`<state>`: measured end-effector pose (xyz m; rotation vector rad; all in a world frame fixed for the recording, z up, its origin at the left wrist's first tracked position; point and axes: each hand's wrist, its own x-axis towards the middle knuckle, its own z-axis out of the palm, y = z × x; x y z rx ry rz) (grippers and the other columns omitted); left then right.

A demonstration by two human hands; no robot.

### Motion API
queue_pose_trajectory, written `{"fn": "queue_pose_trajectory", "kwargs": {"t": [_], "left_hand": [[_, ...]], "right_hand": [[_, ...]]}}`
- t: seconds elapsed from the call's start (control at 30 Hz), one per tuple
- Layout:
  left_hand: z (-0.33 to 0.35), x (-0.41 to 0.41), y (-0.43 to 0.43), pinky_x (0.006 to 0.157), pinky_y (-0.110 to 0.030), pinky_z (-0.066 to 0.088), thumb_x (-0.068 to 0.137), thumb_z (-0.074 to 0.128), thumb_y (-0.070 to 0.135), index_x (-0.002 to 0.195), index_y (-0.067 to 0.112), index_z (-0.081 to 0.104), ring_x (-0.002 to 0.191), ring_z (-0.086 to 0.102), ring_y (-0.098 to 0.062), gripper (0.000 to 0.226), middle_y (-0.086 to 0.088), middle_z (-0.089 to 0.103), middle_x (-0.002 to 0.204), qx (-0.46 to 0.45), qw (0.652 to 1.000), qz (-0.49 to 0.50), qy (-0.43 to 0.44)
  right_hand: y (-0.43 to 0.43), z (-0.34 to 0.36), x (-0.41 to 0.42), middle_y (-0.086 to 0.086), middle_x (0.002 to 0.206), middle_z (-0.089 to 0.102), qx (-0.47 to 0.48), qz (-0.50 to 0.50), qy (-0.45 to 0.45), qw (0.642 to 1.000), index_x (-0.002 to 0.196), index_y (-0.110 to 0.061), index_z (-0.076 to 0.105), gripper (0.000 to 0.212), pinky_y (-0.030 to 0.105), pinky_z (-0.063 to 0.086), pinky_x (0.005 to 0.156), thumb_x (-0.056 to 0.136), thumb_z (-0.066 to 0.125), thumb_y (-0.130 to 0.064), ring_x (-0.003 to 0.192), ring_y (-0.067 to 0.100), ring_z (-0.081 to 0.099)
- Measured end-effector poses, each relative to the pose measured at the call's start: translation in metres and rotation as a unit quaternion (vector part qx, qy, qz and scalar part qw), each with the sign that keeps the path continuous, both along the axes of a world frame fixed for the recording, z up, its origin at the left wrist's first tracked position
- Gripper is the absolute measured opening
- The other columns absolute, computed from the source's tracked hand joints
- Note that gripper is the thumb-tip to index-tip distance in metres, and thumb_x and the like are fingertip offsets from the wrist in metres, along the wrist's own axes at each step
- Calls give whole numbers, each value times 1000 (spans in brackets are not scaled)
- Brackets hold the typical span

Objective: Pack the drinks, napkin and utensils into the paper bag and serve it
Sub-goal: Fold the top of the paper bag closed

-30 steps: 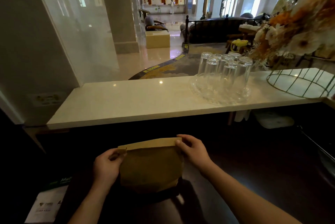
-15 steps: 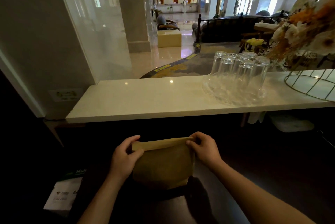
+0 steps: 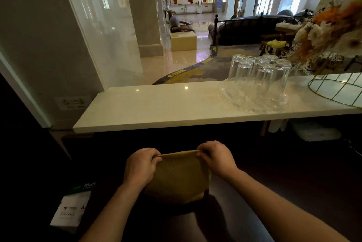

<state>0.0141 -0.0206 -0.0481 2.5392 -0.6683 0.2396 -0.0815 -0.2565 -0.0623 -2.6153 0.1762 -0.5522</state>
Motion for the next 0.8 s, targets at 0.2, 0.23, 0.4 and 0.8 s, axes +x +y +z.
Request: {"fn": "queue_pose_trajectory", "kwargs": {"t": [0.2,0.23,0.4,0.8], "left_hand": [[7,-6,-25,85,-33,42,91,55,47,114,34,66,98,57,-14,29,13,68,103,91,990,-73,-74],[7,-9,-32,85,-34,42,93,52,46,115,34,65,98,57,-15,29,11,68,104,101,988,-85,-78],[5,-12,-47,79,-31,47,96,51,37,105,31,69,93,60,-15,21,6,69,97,96,990,-84,-66],[4,-13,-41,74,-32,50,96,52,28,104,29,66,88,62,-18,16,3,68,94,130,984,-99,-74]], "right_hand": [[0,-1,1,-13,94,69,-22,-17,3,1000,100,-30,71,15,29,50,73,91,61,-35,89,8,55],[0,-1,1,-13,94,68,-26,-16,5,1000,100,-30,70,14,28,50,73,91,61,-35,89,7,55],[7,0,4,-12,103,63,-77,17,13,997,118,-32,61,32,27,50,77,88,59,-43,96,10,56],[35,8,23,-6,94,63,-146,108,3,983,101,-27,71,20,27,44,66,93,55,-34,87,16,55]]}}
